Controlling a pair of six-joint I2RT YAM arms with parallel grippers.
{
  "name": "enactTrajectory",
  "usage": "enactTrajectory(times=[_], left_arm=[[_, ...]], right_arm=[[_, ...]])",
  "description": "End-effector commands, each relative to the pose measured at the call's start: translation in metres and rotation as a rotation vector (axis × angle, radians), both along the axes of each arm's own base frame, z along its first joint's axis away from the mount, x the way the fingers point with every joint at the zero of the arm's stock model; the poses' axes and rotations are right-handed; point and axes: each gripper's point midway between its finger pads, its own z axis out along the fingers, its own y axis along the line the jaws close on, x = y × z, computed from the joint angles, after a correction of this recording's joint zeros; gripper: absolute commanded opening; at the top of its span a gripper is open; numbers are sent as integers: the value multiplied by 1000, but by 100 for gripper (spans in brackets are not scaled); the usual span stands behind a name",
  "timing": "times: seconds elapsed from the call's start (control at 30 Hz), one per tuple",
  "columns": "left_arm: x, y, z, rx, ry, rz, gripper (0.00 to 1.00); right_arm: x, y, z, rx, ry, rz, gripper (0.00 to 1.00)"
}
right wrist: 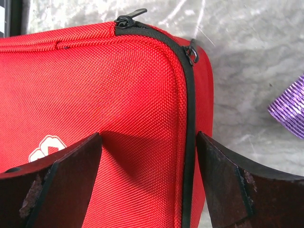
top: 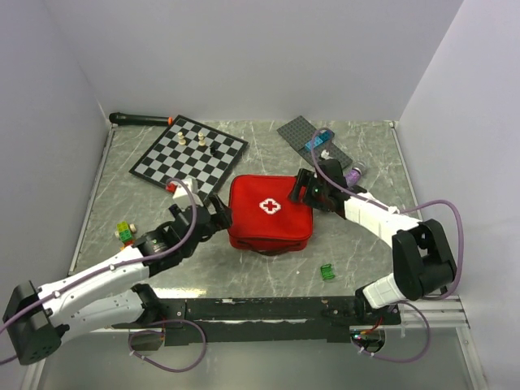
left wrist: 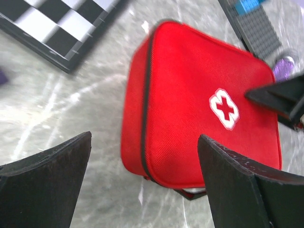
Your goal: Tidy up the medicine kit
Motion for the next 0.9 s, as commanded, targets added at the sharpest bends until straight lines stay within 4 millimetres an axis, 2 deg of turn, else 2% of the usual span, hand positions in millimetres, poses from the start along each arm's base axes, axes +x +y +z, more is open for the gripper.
enactTrajectory(times=[0.0,0.07,0.17,0.23,0.3,0.43,0.53,0.67,0.77,0.87], left_arm=[[13,23,31,-35,-41,52,96],[22,39,41,-32,-51,89,96],[41,64,53,-29,-49,133,96],[51,77,55,-41,-20,149,96],[60,90,56,-71,6,161,96],[71,111,62,-144,7,182,96],[77,125,59,-158,24,201,96],[77,125,54,-160,43,203,96],[74,127,52,-157,36,216,96],[71,132,48,-148,35,237,96]], right_arm=[[5,-6,18,-38,-42,-33,86],[13,-29,42,-84,-111,-89,86],[21,-60,94,-180,-236,-159,86],[19,-72,128,-189,-337,-204,86],[14,-75,145,-208,-400,-216,86],[1,-78,157,-305,-467,-230,86],[-7,-78,170,-307,-531,-229,86],[-12,-88,187,-347,-600,-254,86],[-16,-88,189,-326,-616,-253,86],[-16,-84,180,-301,-599,-249,86]])
